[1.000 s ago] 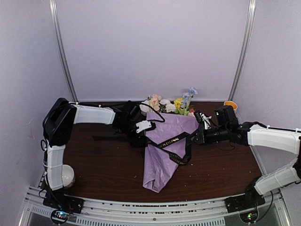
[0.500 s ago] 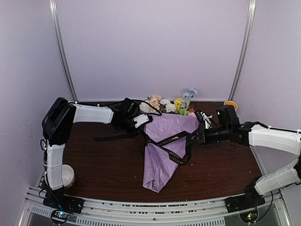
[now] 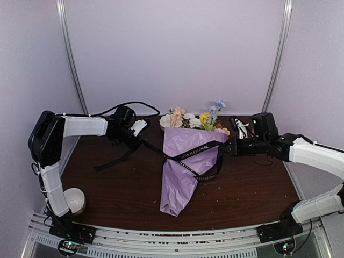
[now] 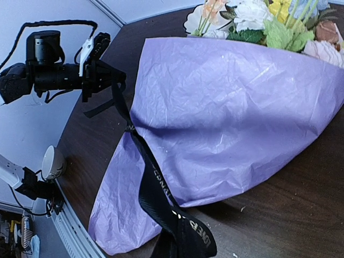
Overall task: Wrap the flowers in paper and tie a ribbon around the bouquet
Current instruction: Tie the ribbon around the folded bouquet.
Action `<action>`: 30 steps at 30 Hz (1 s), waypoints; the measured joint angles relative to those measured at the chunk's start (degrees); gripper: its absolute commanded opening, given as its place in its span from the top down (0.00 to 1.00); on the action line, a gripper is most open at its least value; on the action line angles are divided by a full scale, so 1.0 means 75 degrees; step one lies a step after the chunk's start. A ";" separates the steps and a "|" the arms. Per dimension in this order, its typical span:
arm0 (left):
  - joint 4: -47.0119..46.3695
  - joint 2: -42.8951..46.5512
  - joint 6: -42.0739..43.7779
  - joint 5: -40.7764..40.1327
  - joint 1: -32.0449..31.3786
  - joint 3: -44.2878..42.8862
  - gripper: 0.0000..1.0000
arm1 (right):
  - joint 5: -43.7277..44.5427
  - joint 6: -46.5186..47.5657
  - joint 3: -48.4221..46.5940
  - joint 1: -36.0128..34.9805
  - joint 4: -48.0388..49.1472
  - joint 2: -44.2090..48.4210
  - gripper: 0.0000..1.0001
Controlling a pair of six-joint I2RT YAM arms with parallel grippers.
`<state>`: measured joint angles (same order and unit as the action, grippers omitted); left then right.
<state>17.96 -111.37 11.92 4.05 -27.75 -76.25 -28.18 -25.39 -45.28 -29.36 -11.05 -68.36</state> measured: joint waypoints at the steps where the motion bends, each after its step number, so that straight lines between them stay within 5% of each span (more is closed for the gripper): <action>1: 0.0000 0.0166 -0.0064 0.0047 -0.0061 0.0023 1.00 | 0.0090 0.0029 -0.0201 -0.0067 -0.0041 -0.0137 1.00; 11: -0.0006 0.0664 -0.0385 0.0294 -0.0985 -0.0172 1.00 | 0.0358 0.0219 -0.3246 -0.1568 -0.0391 -0.1906 1.00; 30: 0.0038 0.0682 -0.0562 0.0326 -0.1154 -0.0551 1.00 | 0.1515 0.0154 -0.4164 -0.1862 -0.0615 -0.3194 1.00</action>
<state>18.24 -106.26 7.70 6.50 -36.40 -80.38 -16.82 -24.23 -76.51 -43.33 -15.66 -92.31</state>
